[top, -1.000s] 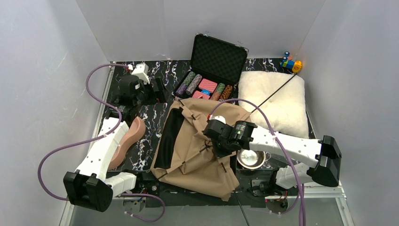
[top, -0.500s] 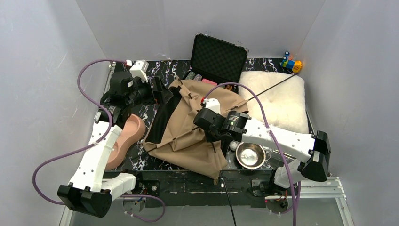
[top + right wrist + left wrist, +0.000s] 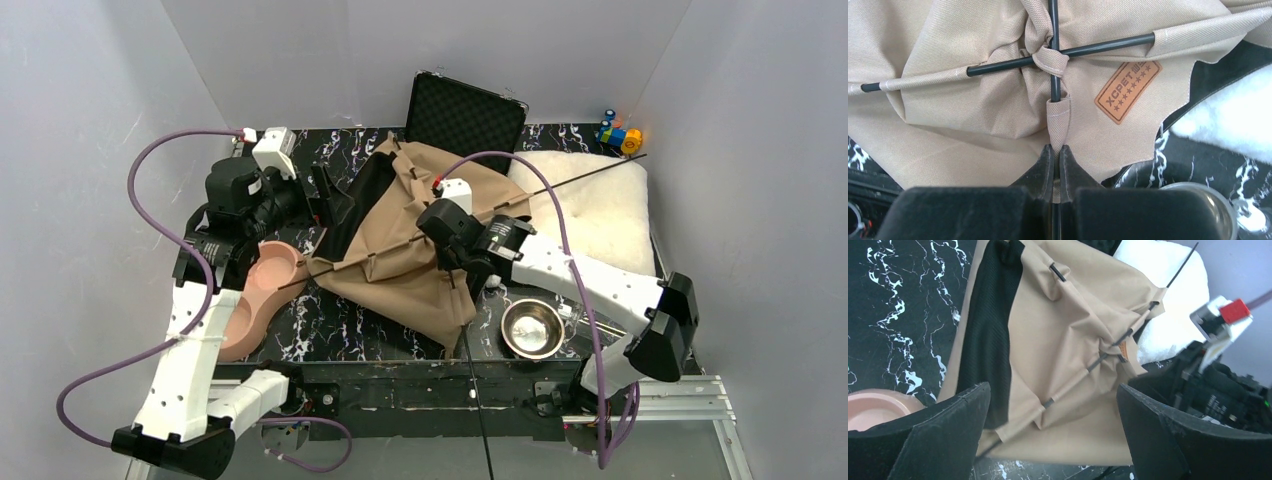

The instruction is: Set up the pet tent

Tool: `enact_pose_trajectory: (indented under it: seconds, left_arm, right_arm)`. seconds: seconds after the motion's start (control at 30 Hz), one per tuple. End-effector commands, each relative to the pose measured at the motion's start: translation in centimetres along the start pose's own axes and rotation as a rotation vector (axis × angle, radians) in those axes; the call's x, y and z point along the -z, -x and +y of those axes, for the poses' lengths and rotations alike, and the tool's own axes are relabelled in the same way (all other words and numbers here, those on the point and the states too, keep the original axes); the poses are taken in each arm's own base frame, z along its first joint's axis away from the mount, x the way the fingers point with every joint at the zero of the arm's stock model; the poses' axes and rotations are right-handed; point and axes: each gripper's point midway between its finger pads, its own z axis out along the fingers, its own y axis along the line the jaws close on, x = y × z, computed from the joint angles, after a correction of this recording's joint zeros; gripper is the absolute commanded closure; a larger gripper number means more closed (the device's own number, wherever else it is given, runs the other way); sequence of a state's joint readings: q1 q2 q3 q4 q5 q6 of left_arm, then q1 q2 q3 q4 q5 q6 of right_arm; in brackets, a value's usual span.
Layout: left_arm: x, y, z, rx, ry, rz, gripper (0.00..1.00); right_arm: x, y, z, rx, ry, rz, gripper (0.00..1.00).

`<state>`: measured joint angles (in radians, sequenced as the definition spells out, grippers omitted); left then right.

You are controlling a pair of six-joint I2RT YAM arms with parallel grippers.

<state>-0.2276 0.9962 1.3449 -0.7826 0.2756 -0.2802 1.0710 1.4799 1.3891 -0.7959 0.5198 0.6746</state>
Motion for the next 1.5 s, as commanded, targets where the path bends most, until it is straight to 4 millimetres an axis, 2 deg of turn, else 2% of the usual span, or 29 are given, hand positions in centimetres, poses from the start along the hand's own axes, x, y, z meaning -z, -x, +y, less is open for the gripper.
enact_pose_trajectory:
  seconds: [0.0,0.17,0.23,0.3,0.4,0.5,0.6,0.73,0.9,1.03,1.13,1.23,1.3,1.37,1.47]
  left_arm:
    - [1.2,-0.7,-0.4,0.010,-0.007,0.019,0.02]
    - [0.4,-3.8,1.0,0.026,0.019,0.074,0.02]
    - [0.1,-5.0,1.2,0.027,0.014,0.093,0.02]
    - [-0.1,-6.3,1.2,0.027,-0.004,0.116,0.02]
    - [-0.5,-7.8,1.6,0.038,-0.012,0.126,0.02]
    - [-1.0,-9.0,1.8,0.060,-0.023,0.129,0.02]
    - [-1.8,-10.0,1.7,0.082,-0.046,0.144,0.02]
    - [-2.9,-10.9,1.8,0.094,-0.069,0.164,0.02]
    - [-4.1,-12.4,2.1,0.111,-0.094,0.167,0.02]
    - [-5.0,-13.2,2.2,0.131,-0.107,0.189,0.02]
    - [-5.5,-13.4,2.5,0.130,-0.101,0.194,0.02]
    - [-5.6,-13.5,2.6,0.112,-0.103,0.195,0.02]
    - [-5.6,-13.5,2.6,0.099,-0.106,0.192,0.02]
    - [-5.5,-13.6,2.6,0.085,-0.110,0.191,0.02]
    - [-5.5,-13.7,2.8,0.074,-0.109,0.187,0.02]
  right_arm:
    - [-1.7,6.0,2.0,-0.060,0.029,-0.171,0.99]
    - [-5.1,8.0,3.2,-0.075,0.048,-0.185,0.98]
    - [-5.5,8.9,4.4,-0.043,0.095,-0.175,0.76]
    - [-5.0,9.3,5.6,0.020,0.155,-0.159,0.48]
    - [-3.1,9.4,6.1,0.047,0.225,-0.153,0.27]
    - [-0.9,7.3,5.4,0.052,0.279,-0.099,0.21]
    - [0.7,3.2,4.5,0.028,0.309,0.000,0.21]
    - [2.2,-4.6,3.8,-0.014,0.317,0.163,0.22]
    - [5.3,-13.4,5.1,-0.089,0.393,0.364,0.23]
    - [7.1,-17.2,5.7,-0.131,0.411,0.479,0.23]
    - [7.4,-19.0,6.1,-0.153,0.420,0.539,0.32]
    - [7.5,-19.1,7.1,-0.175,0.454,0.545,0.62]
    - [7.5,-18.3,7.6,-0.189,0.465,0.518,0.77]
    - [7.4,-17.4,7.7,-0.213,0.450,0.484,0.97]
    - [7.3,-16.4,7.4,-0.261,0.420,0.428,0.99]
